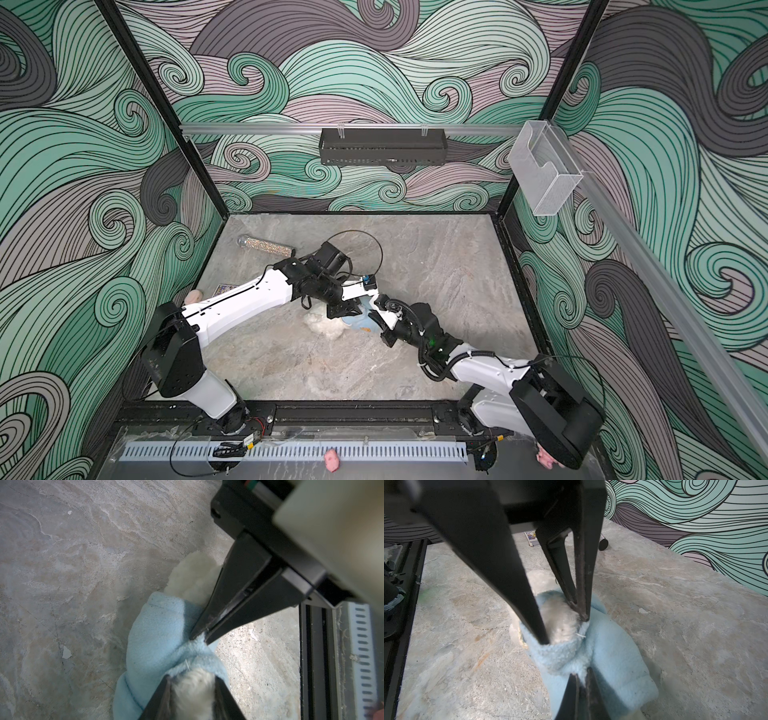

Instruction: Dress the teddy bear

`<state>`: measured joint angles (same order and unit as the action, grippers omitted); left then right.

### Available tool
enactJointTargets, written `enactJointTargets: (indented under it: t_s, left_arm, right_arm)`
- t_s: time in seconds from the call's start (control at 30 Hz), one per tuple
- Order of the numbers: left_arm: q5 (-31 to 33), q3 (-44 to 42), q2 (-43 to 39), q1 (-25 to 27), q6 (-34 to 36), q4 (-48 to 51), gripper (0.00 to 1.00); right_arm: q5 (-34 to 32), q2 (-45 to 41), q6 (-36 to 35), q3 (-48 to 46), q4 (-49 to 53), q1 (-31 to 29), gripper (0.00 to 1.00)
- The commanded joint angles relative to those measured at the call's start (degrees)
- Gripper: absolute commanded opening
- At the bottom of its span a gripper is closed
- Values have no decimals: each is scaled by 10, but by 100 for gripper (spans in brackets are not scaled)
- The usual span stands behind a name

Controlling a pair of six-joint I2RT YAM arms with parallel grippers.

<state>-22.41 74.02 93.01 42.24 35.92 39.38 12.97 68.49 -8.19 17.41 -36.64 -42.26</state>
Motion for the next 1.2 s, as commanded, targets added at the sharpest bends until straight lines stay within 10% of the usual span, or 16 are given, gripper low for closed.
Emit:
enactJointTargets:
  t_s: [0.0,0.2,0.33,0.63,1.17]
  left_arm:
    - [25,-1,30,17,30,77,38]
    - [91,9,67,39,23,133,33]
    - [69,22,44,40,-29,101,0]
    - [-63,-154,-179,-29,-395,-375,0]
    - [53,-342,-248,-106,-800,-680,0]
  right_arm:
    - [-5,2,50,2,-56,4,0]
    - [-18,3,161,7,-121,12,0]
    - [-44,-1,207,7,-132,12,0]
    - [-158,-28,212,-18,-17,8,0]
    - [-205,32,181,-44,6,-30,0]
